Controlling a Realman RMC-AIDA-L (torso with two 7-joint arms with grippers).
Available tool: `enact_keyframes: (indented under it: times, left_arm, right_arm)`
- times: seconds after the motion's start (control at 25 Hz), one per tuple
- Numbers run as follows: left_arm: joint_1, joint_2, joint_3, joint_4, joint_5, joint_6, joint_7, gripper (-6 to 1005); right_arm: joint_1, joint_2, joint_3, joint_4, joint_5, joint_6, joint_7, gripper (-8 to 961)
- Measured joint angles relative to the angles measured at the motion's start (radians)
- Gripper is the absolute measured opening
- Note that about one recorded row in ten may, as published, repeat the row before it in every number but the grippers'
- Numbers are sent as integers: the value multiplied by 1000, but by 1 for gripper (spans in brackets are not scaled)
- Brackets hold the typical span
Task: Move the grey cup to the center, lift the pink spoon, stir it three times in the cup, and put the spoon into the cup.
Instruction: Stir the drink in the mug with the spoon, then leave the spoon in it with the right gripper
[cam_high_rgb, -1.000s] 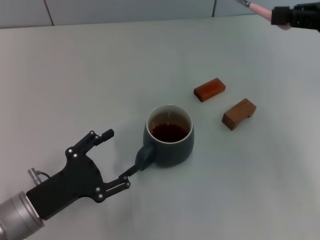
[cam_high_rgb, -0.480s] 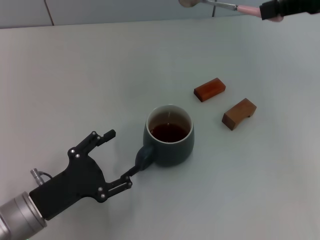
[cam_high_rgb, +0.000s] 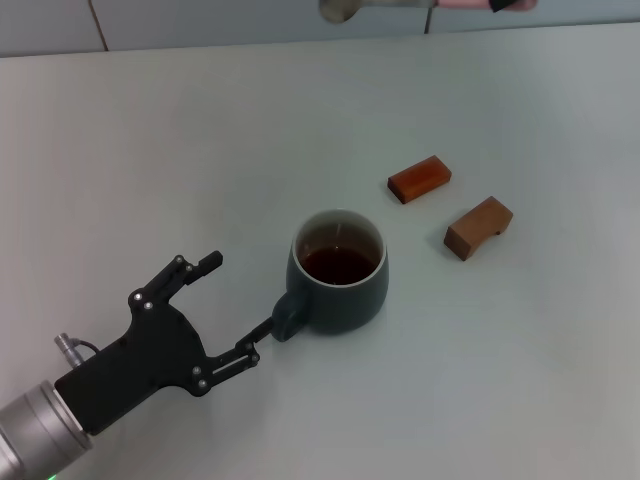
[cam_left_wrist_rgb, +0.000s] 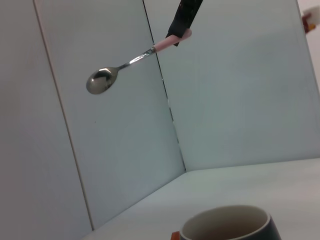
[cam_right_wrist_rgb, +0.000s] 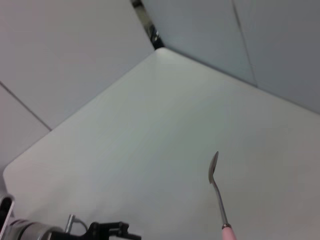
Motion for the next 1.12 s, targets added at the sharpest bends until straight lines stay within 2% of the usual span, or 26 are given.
enact_keyframes:
  times: [0.04,0.2,0.4,0.84,1.12]
  left_arm:
    - [0,0,0,0,0,0,0,857]
    - [1,0,-3,-15,0,-24,0,857]
    - [0,0,-5,-18,0,-33,0,857]
    - [1,0,-14,-18,0,-44,-2,857]
    - [2,0,-22,-18,0,-46,-2,857]
  right_arm:
    - [0,0,0,0,0,0,0,116]
    - [85,-2,0,-9,-106,1,11,115]
    - [147,-6,0,-48,-180,0,35,115]
    - [216,-2,0,-105,-300,-6,60,116]
    - [224,6,1,-132,-357,-6,55,116]
